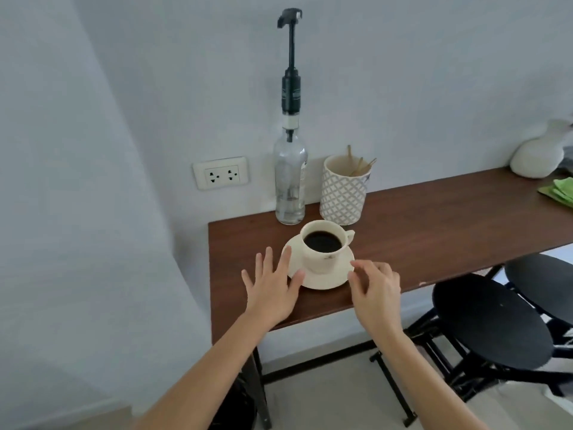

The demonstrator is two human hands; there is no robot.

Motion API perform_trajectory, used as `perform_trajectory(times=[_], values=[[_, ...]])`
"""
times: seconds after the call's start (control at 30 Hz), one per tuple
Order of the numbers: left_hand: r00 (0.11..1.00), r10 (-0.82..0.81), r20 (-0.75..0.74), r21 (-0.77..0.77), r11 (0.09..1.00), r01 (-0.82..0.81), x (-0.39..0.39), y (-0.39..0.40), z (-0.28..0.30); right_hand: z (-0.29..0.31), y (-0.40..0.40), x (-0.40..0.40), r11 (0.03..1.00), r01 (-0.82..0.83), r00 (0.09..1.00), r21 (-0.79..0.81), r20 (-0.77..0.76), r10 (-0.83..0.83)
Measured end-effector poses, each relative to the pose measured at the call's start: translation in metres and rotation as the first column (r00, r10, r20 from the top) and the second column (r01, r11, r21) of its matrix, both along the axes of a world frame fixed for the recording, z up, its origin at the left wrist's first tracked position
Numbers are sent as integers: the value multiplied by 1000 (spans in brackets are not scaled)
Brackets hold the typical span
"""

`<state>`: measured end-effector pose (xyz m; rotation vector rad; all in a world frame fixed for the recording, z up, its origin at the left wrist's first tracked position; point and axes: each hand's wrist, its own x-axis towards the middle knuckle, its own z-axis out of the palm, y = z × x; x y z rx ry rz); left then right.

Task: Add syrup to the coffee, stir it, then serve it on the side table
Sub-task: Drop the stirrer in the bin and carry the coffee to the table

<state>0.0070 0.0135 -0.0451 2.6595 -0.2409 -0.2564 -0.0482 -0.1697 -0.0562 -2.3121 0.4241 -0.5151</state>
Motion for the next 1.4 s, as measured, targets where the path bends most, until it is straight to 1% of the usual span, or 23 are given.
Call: perform_trajectory(times=[0.1, 0.17, 0.27, 0.37, 0.4, 0.47, 0.57, 0.63, 0.73, 0.83, 0.87, 1.0, 1.07, 1.13, 1.2, 1.27, 1.4], values=[[997, 68, -29, 76, 995, -65, 2, -15, -5, -9, -11, 15, 992, -58, 993, -112, -108, 46], [994, 103, -23, 107, 989, -100, 0, -19, -5, -14, -13, 18, 979, -95, 988, -182, -135, 70], [991, 129, -18, 135, 983, -126, -6, -22, -2, -21, -12, 16, 965, -102, 992, -240, -101, 80], [992, 129, -13, 149, 981, -126, -16, -24, 1, -27, -12, 7, 971, -77, 997, -227, -39, 70], [992, 121, -19, 153, 981, -117, -19, -24, 2, -27, -11, 3, 976, -70, 998, -206, -21, 67], [995, 96, -29, 154, 984, -91, -24, -21, 1, -24, -11, -3, 991, -74, 997, -112, -5, 74], [998, 58, -31, 134, 989, -54, -33, -17, -1, -11, -15, -10, 990, -94, 996, 104, 5, 94], [999, 36, -25, 116, 993, -32, -39, -13, -1, -4, -19, -17, 969, -111, 992, 219, -27, 120], [999, 2, -33, 111, 994, 2, -42, -10, -1, 3, -20, -29, 936, -114, 980, 332, -117, 161], [999, -23, -44, 113, 993, 28, -40, -7, 0, 11, -16, -33, 853, -104, 972, 511, -131, 197], [998, -31, -50, 113, 993, 36, -39, -7, 1, 13, -16, -32, 829, -101, 970, 550, -130, 204], [996, -61, -69, 133, 989, 70, -34, -3, 4, 8, -18, -27, 807, -99, 966, 583, -137, 217], [994, -78, -74, 141, 986, 87, -34, -1, 5, 1, -19, -26, 779, -106, 963, 617, -132, 235], [993, -92, -77, 140, 985, 102, -36, -1, 5, -4, -18, -27, 711, -130, 960, 691, -92, 265], [991, -108, -84, 135, 984, 119, -40, -1, 5, -4, -15, -30, 614, -148, 958, 775, -42, 285], [989, -117, -94, 125, 984, 128, -43, -2, 4, -5, -12, -33, 558, -164, 961, 814, 4, 277], [988, -109, -105, 92, 989, 119, -47, -1, 3, -7, -8, -40, 558, -158, 974, 815, 37, 222]])
